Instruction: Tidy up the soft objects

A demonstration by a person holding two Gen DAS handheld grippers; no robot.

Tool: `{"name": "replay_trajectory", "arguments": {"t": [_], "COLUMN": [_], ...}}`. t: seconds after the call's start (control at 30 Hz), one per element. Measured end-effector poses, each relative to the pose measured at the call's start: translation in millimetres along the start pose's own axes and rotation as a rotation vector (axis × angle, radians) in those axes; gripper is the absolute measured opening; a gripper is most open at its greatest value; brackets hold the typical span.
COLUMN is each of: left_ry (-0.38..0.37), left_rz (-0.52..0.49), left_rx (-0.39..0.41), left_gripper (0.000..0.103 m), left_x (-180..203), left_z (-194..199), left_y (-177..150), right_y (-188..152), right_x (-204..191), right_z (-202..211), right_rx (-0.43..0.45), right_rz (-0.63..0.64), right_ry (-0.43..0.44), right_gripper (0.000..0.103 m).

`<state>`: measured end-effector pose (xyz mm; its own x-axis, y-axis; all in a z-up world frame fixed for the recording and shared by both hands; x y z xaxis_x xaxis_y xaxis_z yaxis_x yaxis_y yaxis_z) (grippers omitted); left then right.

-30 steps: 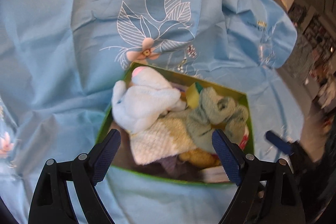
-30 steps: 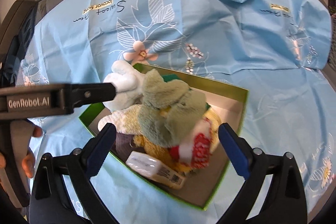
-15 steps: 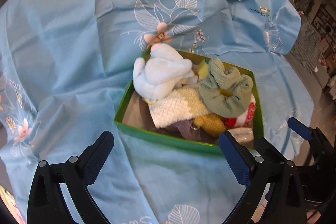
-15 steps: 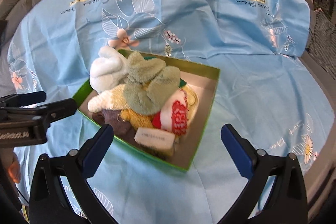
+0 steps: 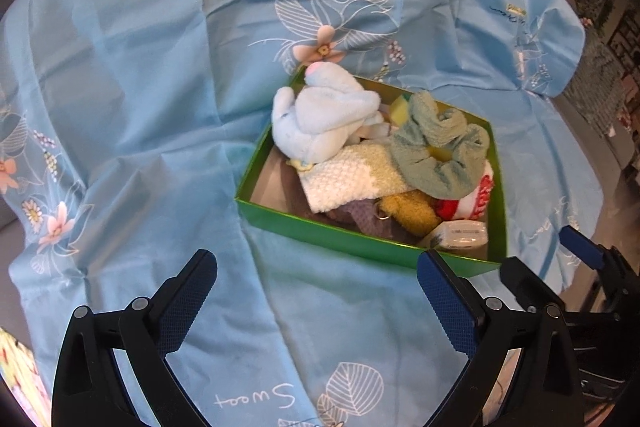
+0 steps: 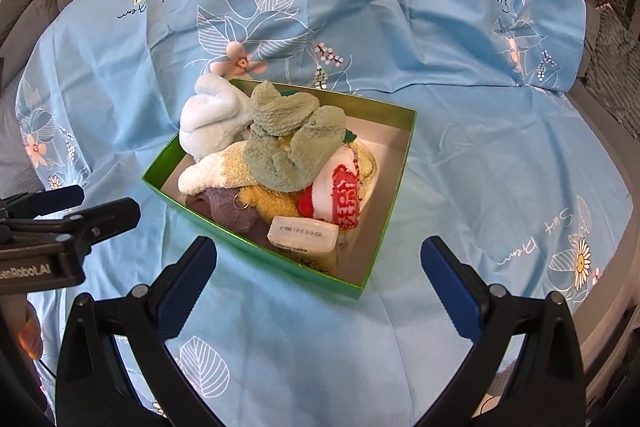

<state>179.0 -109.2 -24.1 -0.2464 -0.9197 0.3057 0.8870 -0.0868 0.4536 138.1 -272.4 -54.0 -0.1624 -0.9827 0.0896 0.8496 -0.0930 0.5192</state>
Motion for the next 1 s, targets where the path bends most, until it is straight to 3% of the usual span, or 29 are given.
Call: {"name": "replay_trajectory", "arguments": {"t": [0.33,1.0], "left_ry": [0.057,0.058], "left_rz": [0.034,0.028], "left_rx": [-0.048,-0.094], "left_gripper": [0.1,0.1], "left_x": [-13.9,-12.7], "left_z": [-12.5,-40.7], "left_y": [-4.1,2.0], "right_y": [2.1,5.9], "right_x": [2.7,3.7], "right_z": [-5.1,-29.9], "right_rx": [-0.035,-0.073], "right_rz": [-0.02,-0.028], "right_ry": [0.009,0.008], "right_gripper": [0.102,0.102]}}
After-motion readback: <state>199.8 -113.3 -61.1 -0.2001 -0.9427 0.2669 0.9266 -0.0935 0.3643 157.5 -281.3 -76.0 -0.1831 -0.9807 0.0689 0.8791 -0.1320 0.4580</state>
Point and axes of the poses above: each gripper's, at about its wrist camera, not at the fingertips, and z roughly against the way its jaws point, x to its right, y to its top, the point moved 8 cm from there along -z, roughly the way its jaws point, and after that the axes turned 13 degrees about -y, right-handed, at the moved point
